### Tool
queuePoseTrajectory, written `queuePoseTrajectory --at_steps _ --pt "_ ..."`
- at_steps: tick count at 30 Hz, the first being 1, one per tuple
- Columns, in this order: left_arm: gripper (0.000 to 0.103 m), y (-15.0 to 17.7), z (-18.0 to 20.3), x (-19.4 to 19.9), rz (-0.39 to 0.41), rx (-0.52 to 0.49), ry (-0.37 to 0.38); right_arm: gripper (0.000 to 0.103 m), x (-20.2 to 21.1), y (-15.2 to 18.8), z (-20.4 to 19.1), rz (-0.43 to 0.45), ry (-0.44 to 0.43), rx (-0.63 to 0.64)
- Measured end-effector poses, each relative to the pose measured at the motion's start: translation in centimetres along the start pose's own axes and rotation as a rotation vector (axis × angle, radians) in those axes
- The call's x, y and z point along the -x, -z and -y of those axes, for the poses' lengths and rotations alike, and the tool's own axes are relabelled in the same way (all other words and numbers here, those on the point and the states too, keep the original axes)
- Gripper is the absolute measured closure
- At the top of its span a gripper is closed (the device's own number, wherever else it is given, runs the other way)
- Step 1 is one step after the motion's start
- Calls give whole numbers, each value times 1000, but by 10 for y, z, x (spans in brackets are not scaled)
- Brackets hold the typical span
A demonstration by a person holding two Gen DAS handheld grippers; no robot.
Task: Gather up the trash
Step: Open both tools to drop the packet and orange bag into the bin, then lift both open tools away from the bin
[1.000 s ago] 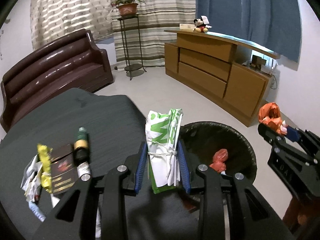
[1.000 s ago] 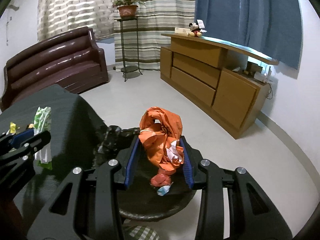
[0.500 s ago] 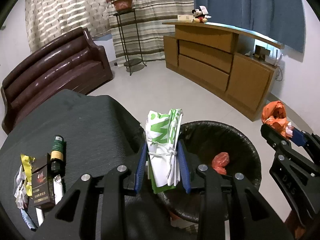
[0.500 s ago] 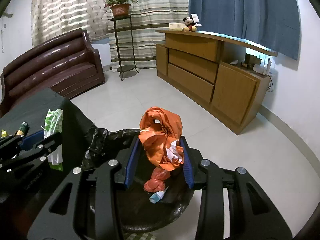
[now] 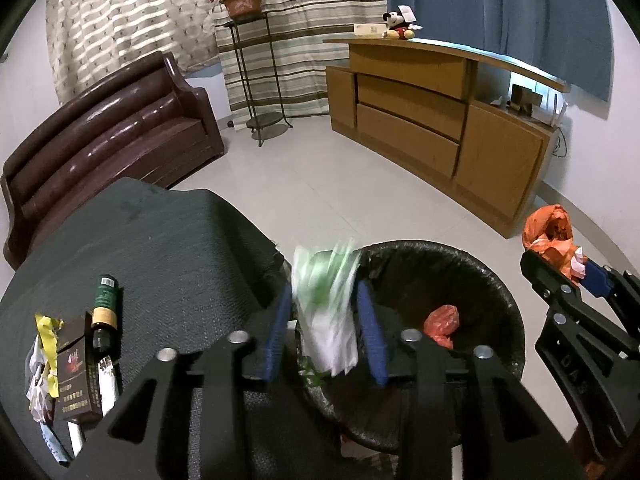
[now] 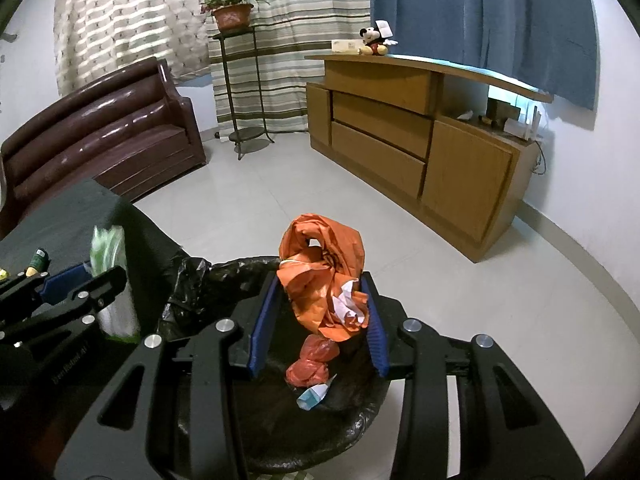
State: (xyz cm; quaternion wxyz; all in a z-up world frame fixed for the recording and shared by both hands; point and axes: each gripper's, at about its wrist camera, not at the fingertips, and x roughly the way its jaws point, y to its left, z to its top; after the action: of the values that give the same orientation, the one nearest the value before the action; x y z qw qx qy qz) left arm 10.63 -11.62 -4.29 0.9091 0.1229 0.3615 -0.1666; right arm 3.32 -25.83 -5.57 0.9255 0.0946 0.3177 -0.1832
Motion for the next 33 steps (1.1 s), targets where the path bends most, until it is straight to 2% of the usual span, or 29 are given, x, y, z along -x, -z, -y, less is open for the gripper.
queuePoseTrajectory --at_steps 1,3,11,21,33 --pt "60 -1 0 0 2 3 0 57 0 -1 0 -1 -1 -1" --pt "59 -1 0 -1 3 4 0 53 1 -1 0 5 -1 -2" --pt "50 0 1 -2 7 13 1 53 4 -4 0 14 1 -12" --pt "48 3 -12 11 18 30 -3 53 12 -1 -2 6 -7 -21" --pt "48 19 -59 45 35 80 -67 53 30 3 -46 -3 -79 49"
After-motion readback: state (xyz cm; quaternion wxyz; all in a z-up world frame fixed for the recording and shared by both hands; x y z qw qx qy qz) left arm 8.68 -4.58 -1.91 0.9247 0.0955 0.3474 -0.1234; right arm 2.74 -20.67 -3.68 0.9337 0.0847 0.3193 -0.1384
